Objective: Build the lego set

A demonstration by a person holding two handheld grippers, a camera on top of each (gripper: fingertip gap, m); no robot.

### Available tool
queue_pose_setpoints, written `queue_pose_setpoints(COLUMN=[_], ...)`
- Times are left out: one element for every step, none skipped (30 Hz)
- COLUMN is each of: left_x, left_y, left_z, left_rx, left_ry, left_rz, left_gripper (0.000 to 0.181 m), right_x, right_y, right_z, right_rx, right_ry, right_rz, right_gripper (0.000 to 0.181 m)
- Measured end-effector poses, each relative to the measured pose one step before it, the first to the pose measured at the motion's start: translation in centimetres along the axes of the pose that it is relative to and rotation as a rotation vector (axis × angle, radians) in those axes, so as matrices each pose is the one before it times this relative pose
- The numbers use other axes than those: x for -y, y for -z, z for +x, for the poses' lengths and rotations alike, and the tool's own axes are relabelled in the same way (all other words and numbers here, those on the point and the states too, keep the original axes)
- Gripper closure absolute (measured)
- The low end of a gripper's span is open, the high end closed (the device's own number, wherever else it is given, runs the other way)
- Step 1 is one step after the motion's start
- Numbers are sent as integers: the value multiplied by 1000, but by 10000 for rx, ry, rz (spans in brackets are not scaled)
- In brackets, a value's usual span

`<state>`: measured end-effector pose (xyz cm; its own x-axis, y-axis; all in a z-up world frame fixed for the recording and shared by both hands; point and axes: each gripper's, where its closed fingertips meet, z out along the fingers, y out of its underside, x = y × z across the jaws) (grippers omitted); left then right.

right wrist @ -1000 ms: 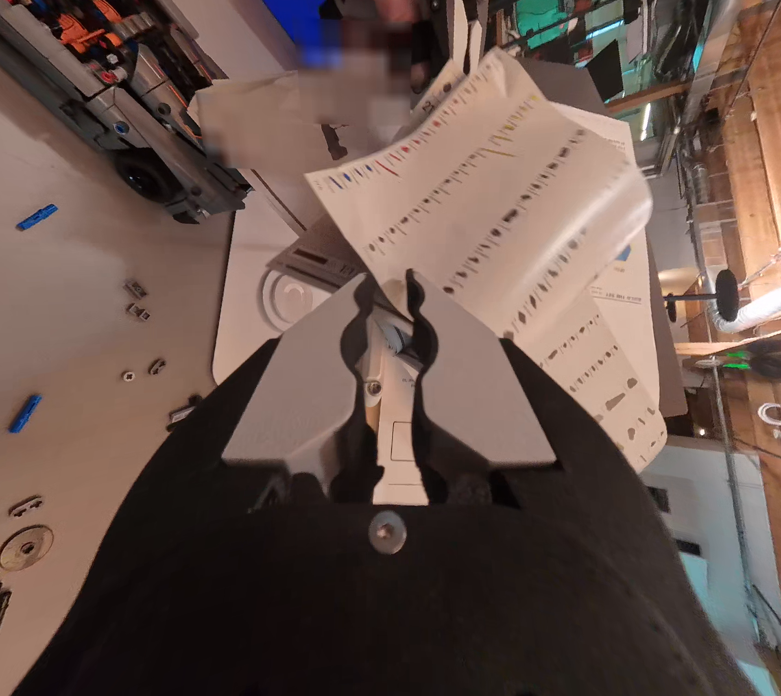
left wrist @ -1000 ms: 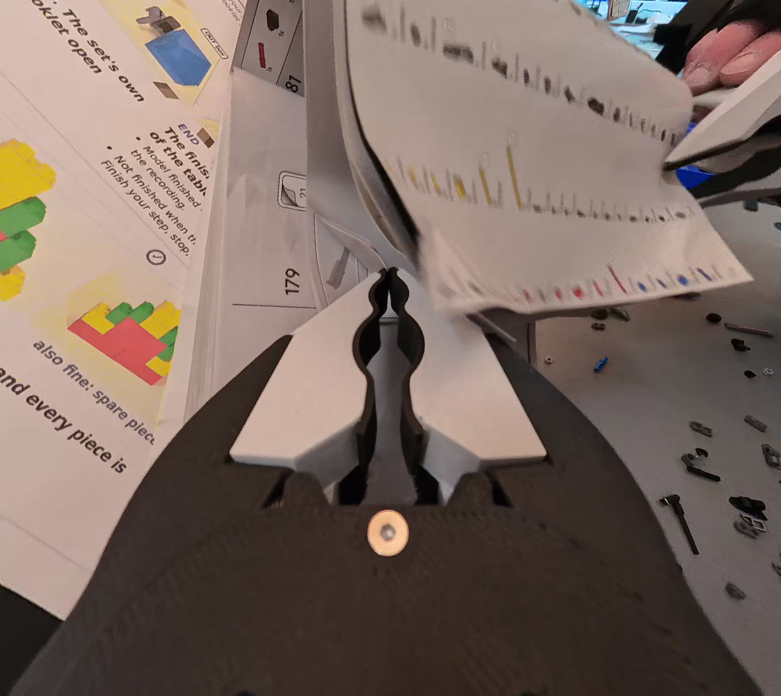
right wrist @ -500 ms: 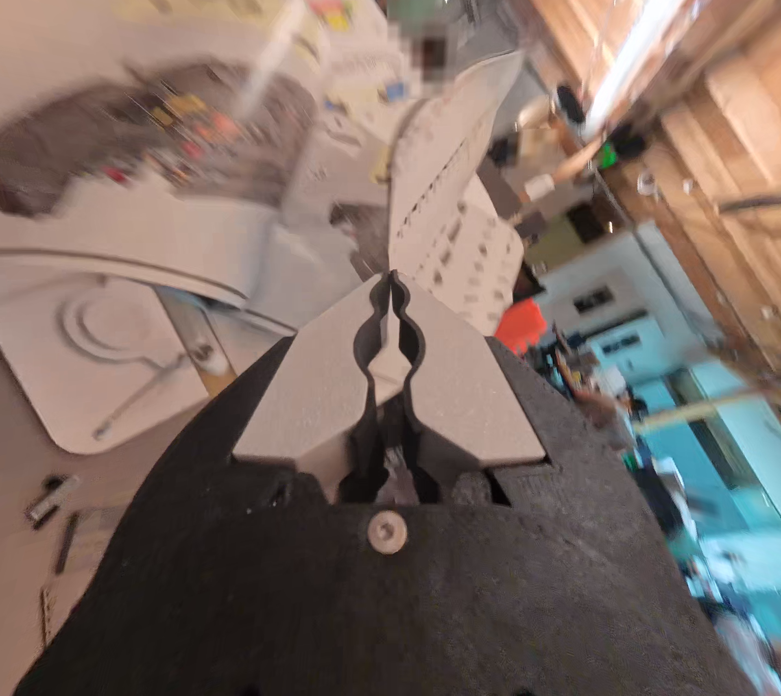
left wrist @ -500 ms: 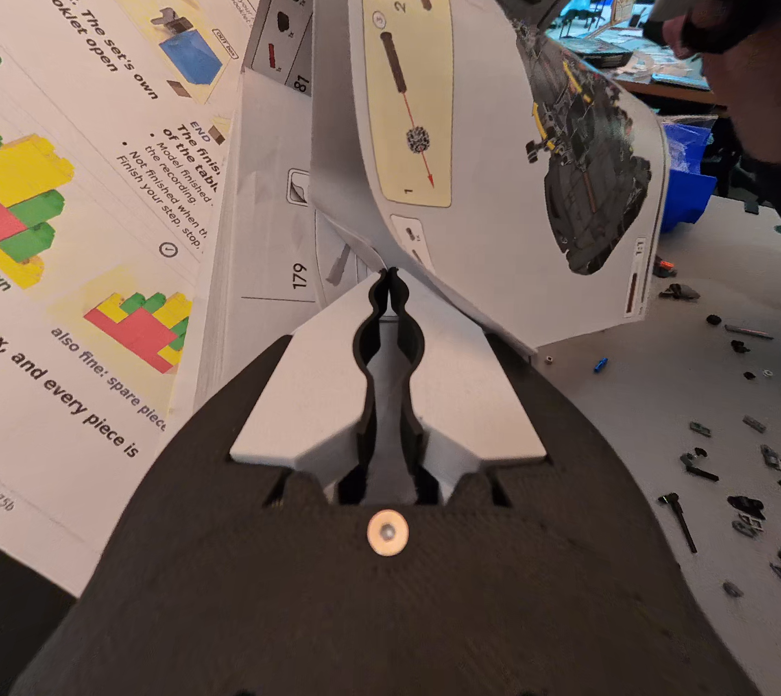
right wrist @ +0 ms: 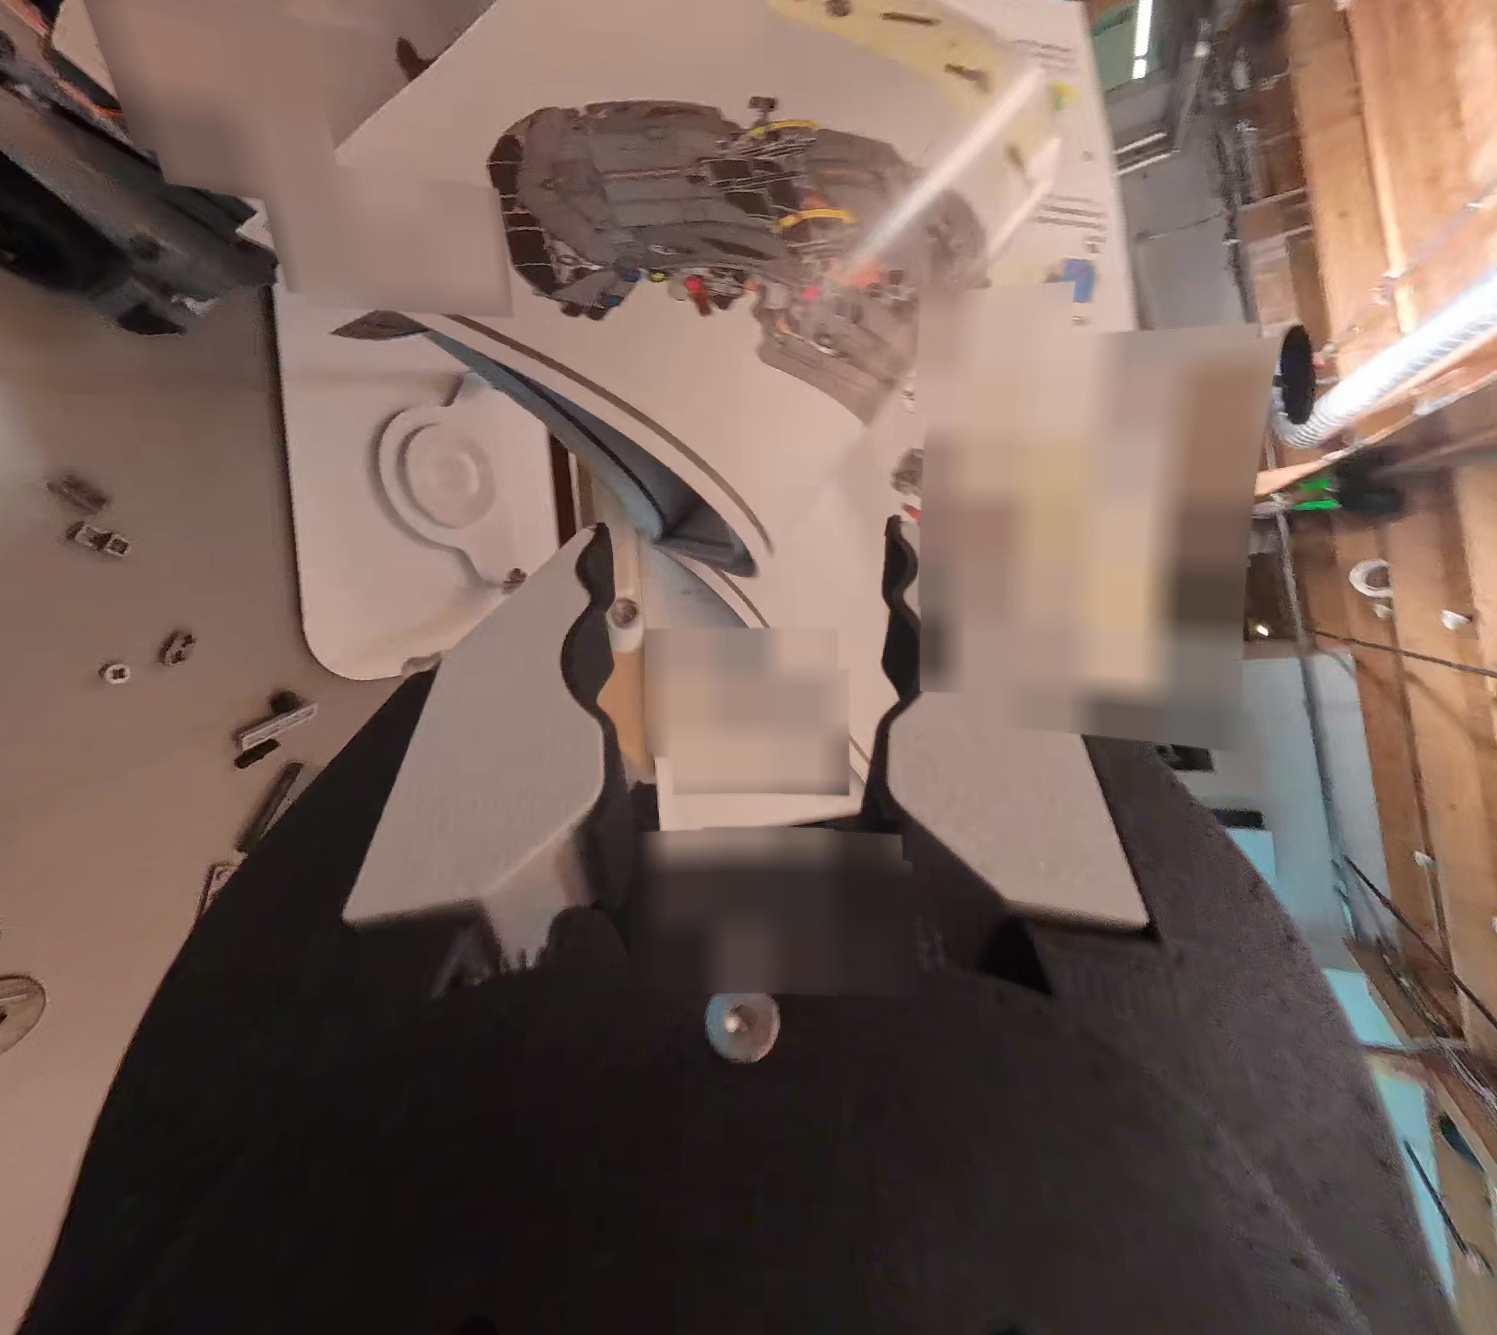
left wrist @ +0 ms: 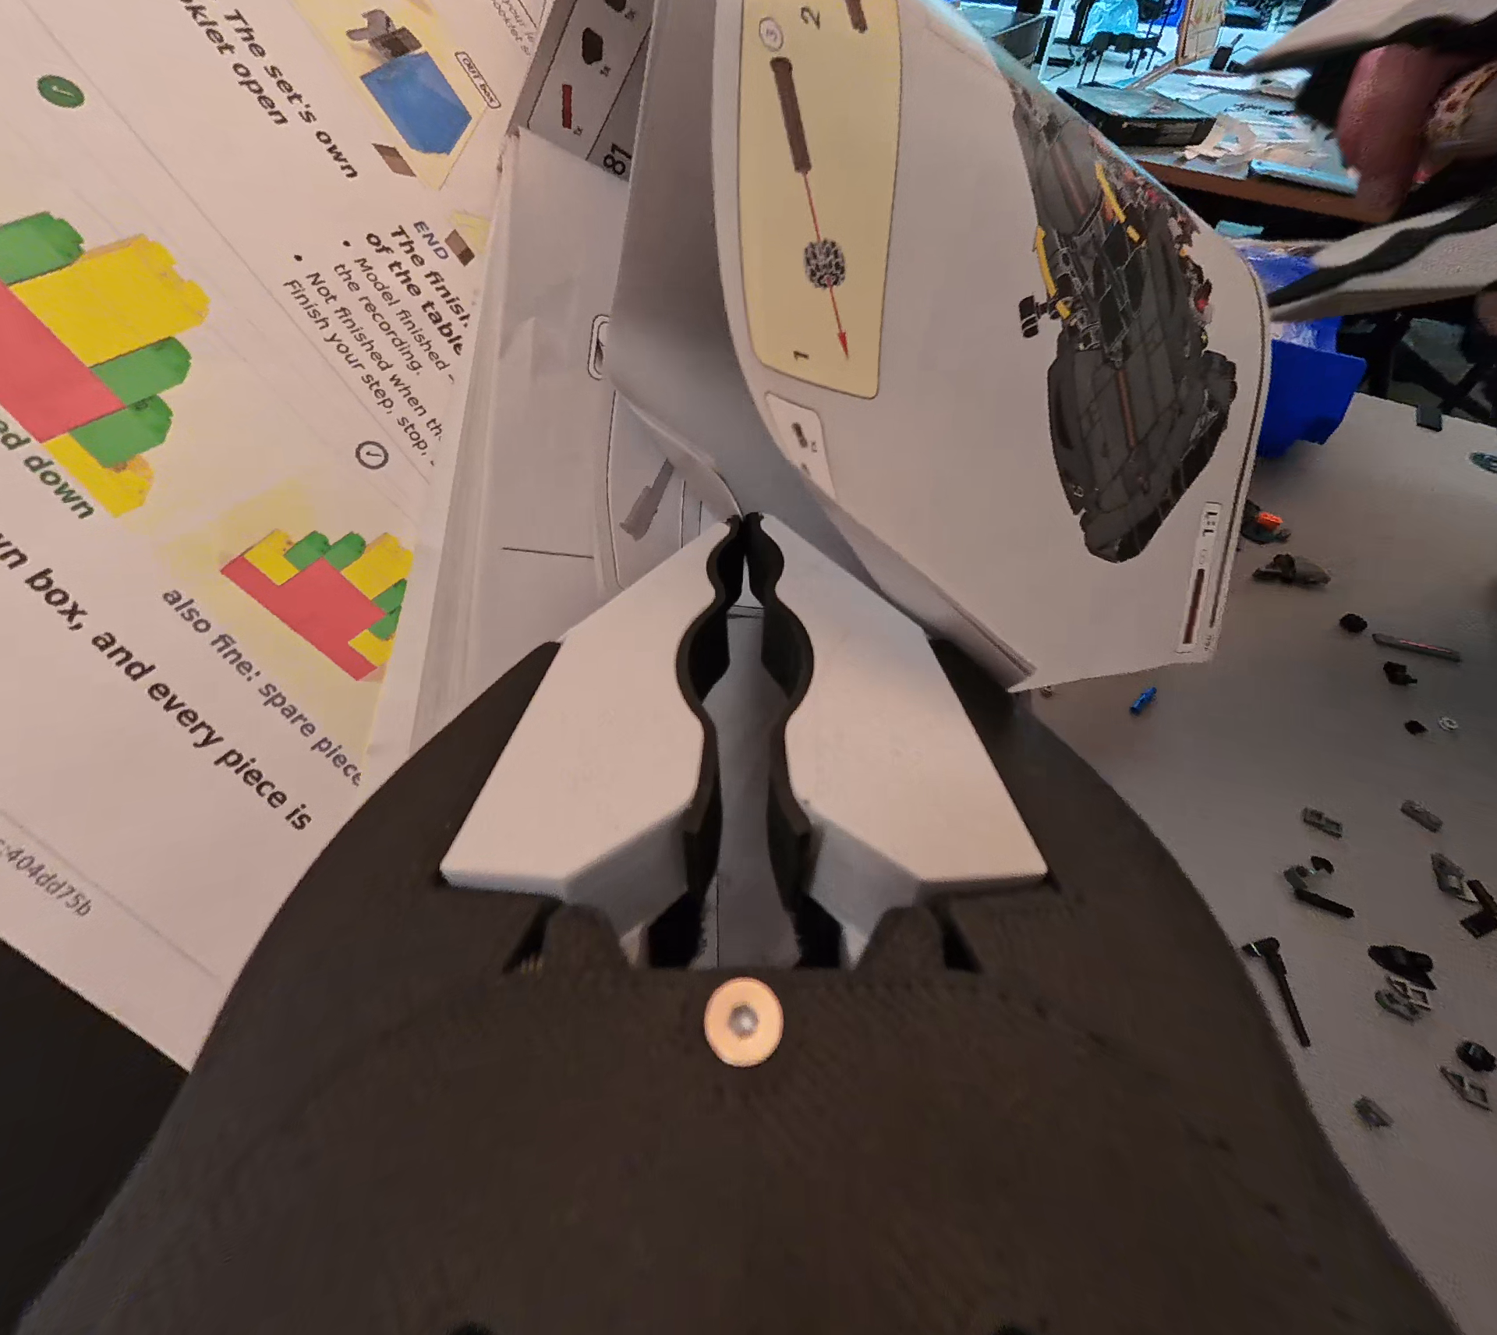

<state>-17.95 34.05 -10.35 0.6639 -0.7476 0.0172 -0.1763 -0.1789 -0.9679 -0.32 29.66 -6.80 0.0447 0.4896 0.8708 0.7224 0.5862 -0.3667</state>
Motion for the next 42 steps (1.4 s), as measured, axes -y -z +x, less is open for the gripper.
queue_pose_setpoints(left_x=[-69,-84,-100,-145,-147,-91,-72,15,60,-86,-135,-158,-375,-496,-515,-645,-959,-1219,-1430,-1490,-1475,-1257,-848,-473,-414,-83,289,165,206,289,223,36,21,23,-82,38,-28,-75,77,57,60,38], left_y=[37,59,58,101,155,258,358,495,640,821,1014,1119,1150,1099,997,824,543,209,-133,-348,-497,-596,-634,-642,-579,-450,-332,-167,35,234,308,196,117,91,81,127,133,224,256,128,7,2], left_z=[47,13,-18,-34,-32,-212,-437,-516,-358,-628,-902,-1137,-1261,-1011,-758,-626,-517,-283,-200,-30,31,86,511,691,127,-69,297,151,-35,-12,-37,18,18,-35,-18,281,157,-25,236,370,208,-6], left_rx=[-24,2,5,-14,-28,78,203,234,95,226,359,442,445,223,59,-19,-88,-207,-195,-261,-285,-319,-597,-649,-248,-54,-271,-204,-69,-42,-6,-13,84,190,153,-67,9,193,19,-126,-2,197], left_ry=[-1,-11,15,50,49,40,44,78,95,138,144,230,359,427,532,576,540,469,457,462,407,405,350,242,96,-44,23,125,37,-53,117,308,1,-150,11,73,67,-24,-95,33,35,-106], left_rz=[-66,-56,-70,-90,-53,11,49,134,187,123,157,226,136,89,109,59,-146,-336,-460,-532,-546,-445,-256,-53,-119,3,211,94,91,171,193,46,29,72,-14,70,40,22,115,63,37,56], left_gripper=[181,181,181,181,181,181,181,176,170,163,156,149,142,134,126,121,118,115,108,103,99,94,91,90,92,96,101,109,119,133,143,146,148,150,151,153,152,151,151,151,150,149], right_x=[-7,190,226,287,302,266,152,-24,-4,243,257,-116,-298,-174,-111,-124,2,131,115,10,-25,47,84,7,-31,-38,-36,-11,20,59,28,-20,-13,5,-30,11,61,38,14,29,23,-22], right_y=[-1170,-1211,-1204,-1051,-883,-737,-588,-467,-354,-196,-145,-206,-205,-172,-170,-184,-132,-98,-125,-125,-99,-27,18,6,-7,-12,-30,-31,-4,17,24,-3,3,-23,-41,-16,30,25,22,12,-46,-88], right_z=[-664,-688,-259,-42,-200,-169,39,75,32,-65,-179,-58,114,23,-123,-71,-26,-121,-144,-45,18,-8,-73,-53,-2,6,-25,-53,-26,4,-5,-46,-24,-23,-52,-82,-69,-51,-68,-88,-90,-71], right_rx=[290,367,128,-11,111,125,-15,-23,53,111,155,67,-74,-27,102,90,7,28,61,38,7,13,49,52,15,-15,-2,17,8,-5,22,40,7,-10,14,30,21,4,-6,3,16,10], right_ry=[55,-34,-111,-95,-136,-196,-122,-43,-60,-60,-38,-49,17,35,-81,-133,1,67,-30,-111,-73,14,19,-53,-42,20,35,30,19,13,-6,-25,1,10,-21,-35,-20,3,50,70,36,23], right_rz=[-20,142,205,231,172,65,-42,-144,-114,73,110,-120,-219,-100,-40,-67,-4,49,20,-51,-53,29,72,27,-5,-19,-30,-24,-9,20,22,-1,12,26,12,20,42,13,-17,0,-2,-23], right_gripper=[118,124,135,146,151,152,156,157,157,158,158,158,158,158,158,158,160,161,162,162,162,162,162,162,162,162,163,163,163,163,163,163,164,163,163,163,163,163,163,163,164,164])
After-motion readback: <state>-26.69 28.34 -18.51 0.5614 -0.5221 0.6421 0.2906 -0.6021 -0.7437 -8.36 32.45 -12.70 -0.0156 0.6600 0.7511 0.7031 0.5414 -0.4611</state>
